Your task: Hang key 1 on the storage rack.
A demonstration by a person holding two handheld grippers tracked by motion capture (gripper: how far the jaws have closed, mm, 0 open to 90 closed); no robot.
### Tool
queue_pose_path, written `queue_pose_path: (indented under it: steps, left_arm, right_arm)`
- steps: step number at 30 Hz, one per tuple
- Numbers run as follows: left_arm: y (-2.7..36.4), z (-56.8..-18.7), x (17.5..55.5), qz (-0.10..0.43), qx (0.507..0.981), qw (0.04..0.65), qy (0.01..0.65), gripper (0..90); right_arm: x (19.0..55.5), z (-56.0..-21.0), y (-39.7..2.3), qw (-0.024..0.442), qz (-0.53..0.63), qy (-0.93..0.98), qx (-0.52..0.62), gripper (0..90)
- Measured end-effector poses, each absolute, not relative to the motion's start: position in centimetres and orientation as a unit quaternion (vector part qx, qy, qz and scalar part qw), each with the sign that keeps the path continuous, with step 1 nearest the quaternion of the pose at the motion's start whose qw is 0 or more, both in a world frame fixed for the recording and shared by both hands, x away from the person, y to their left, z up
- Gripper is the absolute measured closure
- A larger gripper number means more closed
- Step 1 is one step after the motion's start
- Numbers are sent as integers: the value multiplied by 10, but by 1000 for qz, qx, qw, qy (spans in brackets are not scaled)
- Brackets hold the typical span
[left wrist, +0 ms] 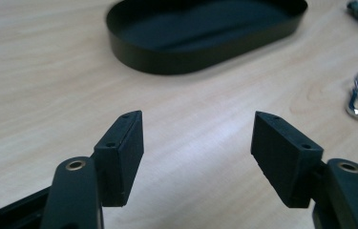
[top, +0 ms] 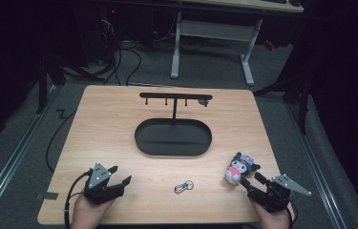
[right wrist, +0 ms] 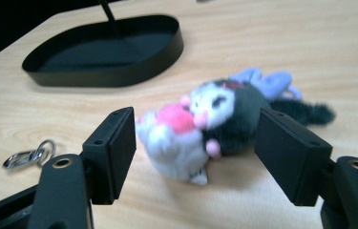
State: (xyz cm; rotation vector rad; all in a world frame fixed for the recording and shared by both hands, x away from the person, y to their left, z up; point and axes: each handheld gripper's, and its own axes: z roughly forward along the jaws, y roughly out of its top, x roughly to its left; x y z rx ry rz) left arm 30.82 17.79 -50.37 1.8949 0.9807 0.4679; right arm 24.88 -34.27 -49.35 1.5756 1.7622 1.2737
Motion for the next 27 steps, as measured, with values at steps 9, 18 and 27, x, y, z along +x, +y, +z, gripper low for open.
queue_pose_path:
  steps: [9, 18, 27]
  left_arm:
    - [189, -514, 317, 176, 758, 462, 425, 391]
    - [187, -512, 315, 161, 759, 465, 426, 339]
    - [190, -510, 299, 190, 756, 471, 412, 353]
  right_arm:
    - [248, -495, -353, 251, 447, 636, 577, 397]
    - [253, -499, -366, 272, 399, 662, 573, 800]
    - [288, -513, -361, 261, 346, 695, 575, 900]
